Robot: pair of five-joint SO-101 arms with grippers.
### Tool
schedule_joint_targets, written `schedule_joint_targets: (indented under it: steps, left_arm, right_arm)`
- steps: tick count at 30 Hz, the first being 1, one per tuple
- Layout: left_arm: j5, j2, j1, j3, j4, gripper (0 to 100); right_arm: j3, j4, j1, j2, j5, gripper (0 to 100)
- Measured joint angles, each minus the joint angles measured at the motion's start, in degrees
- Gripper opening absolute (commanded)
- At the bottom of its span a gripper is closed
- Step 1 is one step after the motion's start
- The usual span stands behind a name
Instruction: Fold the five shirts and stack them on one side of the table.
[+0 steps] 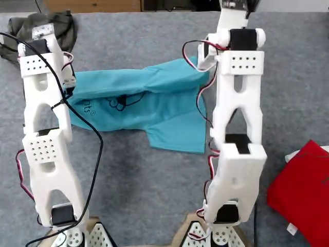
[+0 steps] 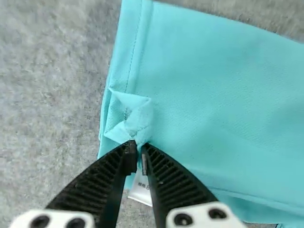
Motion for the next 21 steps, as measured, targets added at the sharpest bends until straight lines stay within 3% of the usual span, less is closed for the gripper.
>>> schedule_joint_targets:
  steps: [12,21]
  left_arm:
    - [0.0,0.0,0.0,0.8,0.0,2]
    - [-0.4,0.0,-0.2,0.8,0.0,2]
  right_arm:
    - [22.8,-0.2,-0.4,-6.6,1.0,0.5]
    - [27.3,-2.5,-1.3,-6.6,1.1,0.5]
